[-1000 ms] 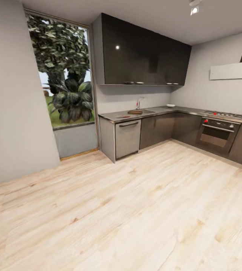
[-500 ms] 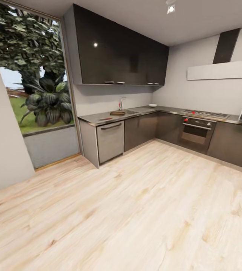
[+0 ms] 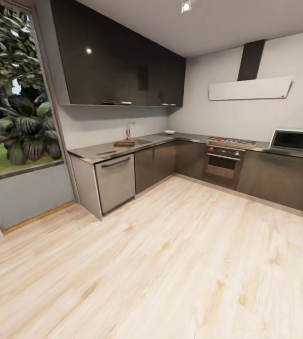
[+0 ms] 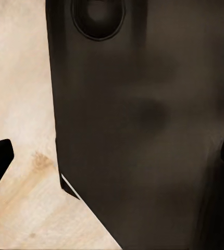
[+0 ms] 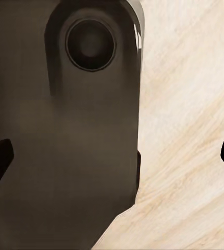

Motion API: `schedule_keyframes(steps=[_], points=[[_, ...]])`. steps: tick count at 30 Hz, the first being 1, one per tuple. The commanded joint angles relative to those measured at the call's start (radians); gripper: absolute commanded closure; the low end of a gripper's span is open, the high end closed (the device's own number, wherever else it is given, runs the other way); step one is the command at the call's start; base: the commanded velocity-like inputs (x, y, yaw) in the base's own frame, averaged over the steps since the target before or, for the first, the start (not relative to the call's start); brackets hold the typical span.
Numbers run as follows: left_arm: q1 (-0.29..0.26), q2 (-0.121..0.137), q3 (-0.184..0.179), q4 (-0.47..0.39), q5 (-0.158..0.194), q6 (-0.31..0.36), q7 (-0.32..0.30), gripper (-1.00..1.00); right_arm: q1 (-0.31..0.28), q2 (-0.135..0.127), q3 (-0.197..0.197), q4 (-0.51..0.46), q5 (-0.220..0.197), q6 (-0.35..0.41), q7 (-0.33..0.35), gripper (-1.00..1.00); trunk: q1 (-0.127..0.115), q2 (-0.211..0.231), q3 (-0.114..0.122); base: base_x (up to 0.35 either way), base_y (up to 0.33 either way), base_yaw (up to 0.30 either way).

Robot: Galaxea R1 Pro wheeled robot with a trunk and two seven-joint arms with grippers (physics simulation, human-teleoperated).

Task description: In the kitchen, take the Vidalia onion out of the sink, dice it on the chopping board with the paring knife, put the diced onion into the bowl on the countertop, then place both the paring knife and the chopping board into the sink.

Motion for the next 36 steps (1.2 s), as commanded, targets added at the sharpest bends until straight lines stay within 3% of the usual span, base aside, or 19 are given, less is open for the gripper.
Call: schedule_keyframes(steps=[1, 13, 19, 20, 26, 27, 32, 36], points=[[0.001, 0.000, 0.001, -0.004, 0.001, -0.001, 0.000, -1.00, 0.000, 0.000, 0.000, 0.000, 0.000, 0.000, 0.000, -1.00, 0.001, 0.000, -0.001, 0.343, 0.000, -0.281], [0.001, 0.011, 0.002, -0.109, 0.001, 0.001, 0.001, -1.00, 0.000, 0.000, 0.000, 0.000, 0.000, 0.000, 0.000, -1.00, 0.001, 0.000, -0.001, 0.343, 0.000, -0.281], [0.001, 0.027, 0.002, -0.203, 0.001, 0.008, 0.003, -1.00, 0.000, 0.001, 0.000, 0.000, 0.000, 0.000, 0.000, -1.00, 0.001, 0.000, -0.001, 0.343, 0.000, -0.281], [0.001, 0.031, 0.002, -0.270, 0.001, 0.023, 0.004, -1.00, 0.000, 0.001, 0.000, 0.000, 0.000, 0.000, 0.000, -1.00, 0.001, 0.000, -0.001, 0.343, 0.000, -0.281], [0.001, 0.035, 0.002, -0.369, 0.001, 0.102, 0.004, -1.00, 0.000, 0.002, 0.000, 0.000, 0.000, 0.000, 0.000, -1.00, 0.001, 0.000, -0.001, 0.343, 0.000, -0.281], [0.001, 0.040, 0.002, -0.430, 0.001, 0.142, 0.005, -1.00, 0.000, 0.003, 0.000, 0.000, 0.000, 0.000, 0.000, -1.00, 0.001, 0.000, -0.001, 0.343, 0.000, -0.281], [0.001, 0.060, 0.003, -0.564, 0.001, 0.225, 0.005, -1.00, 0.000, 0.003, 0.000, 0.000, 0.000, 0.000, 0.000, -1.00, 0.001, 0.000, -0.001, 0.342, 0.000, -0.281], [0.001, 0.066, 0.003, -0.635, 0.001, 0.270, 0.005, -1.00, 0.000, 0.003, 0.000, 0.000, 0.000, 0.000, 0.000, -1.00, 0.001, 0.000, -0.001, 0.323, 0.000, -0.281]])
